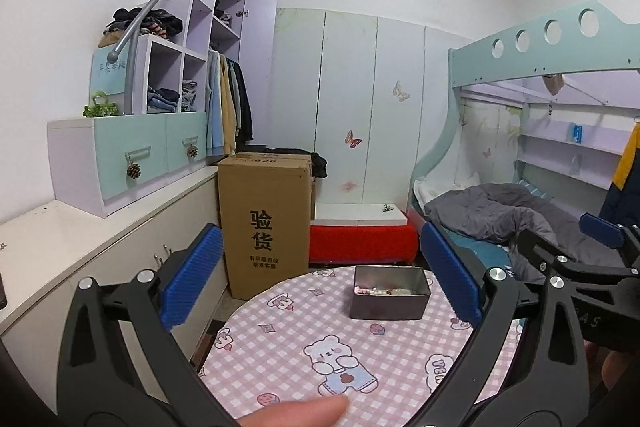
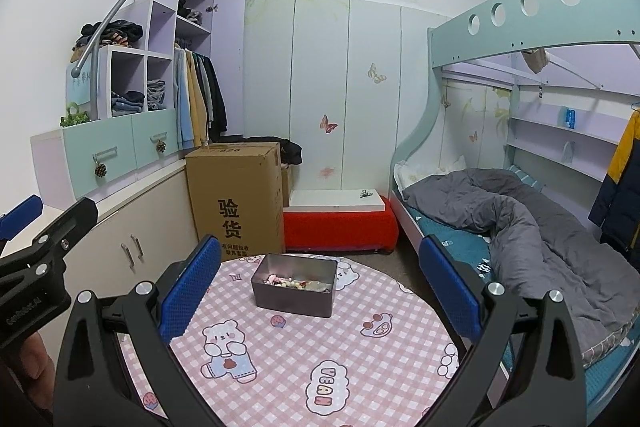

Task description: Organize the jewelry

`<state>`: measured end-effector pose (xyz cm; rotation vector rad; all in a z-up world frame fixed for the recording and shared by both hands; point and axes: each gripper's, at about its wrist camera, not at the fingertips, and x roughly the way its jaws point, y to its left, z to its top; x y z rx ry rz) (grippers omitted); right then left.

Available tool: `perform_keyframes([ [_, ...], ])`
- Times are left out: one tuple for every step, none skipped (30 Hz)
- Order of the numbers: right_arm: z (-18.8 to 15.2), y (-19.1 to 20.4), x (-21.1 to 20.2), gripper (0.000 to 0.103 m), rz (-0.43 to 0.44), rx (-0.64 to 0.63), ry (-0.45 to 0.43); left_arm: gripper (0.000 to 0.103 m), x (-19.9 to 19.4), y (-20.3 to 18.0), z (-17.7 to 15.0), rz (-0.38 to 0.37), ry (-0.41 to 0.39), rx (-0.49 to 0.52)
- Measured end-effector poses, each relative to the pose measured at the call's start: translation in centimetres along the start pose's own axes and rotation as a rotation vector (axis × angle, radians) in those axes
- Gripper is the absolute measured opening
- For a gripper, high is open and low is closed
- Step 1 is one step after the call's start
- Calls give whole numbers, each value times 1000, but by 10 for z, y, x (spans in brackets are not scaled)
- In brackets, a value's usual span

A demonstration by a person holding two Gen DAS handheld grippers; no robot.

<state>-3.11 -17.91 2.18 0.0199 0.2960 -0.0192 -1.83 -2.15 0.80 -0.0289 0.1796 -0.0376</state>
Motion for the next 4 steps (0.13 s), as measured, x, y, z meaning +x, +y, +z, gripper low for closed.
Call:
perform_keyframes([
  [0,1,0,95,-1,-2,-1,97,1,0,0,2,5,-2],
  [0,1,1,95,0,-3,0,97,2,1,0,1,8,-6],
  [0,1,1,95,0,-2,0,97,3,1,-1,0,9,-9],
  [-1,1,1,95,0,-3,0,97,4,1,-1,2,8,-9],
])
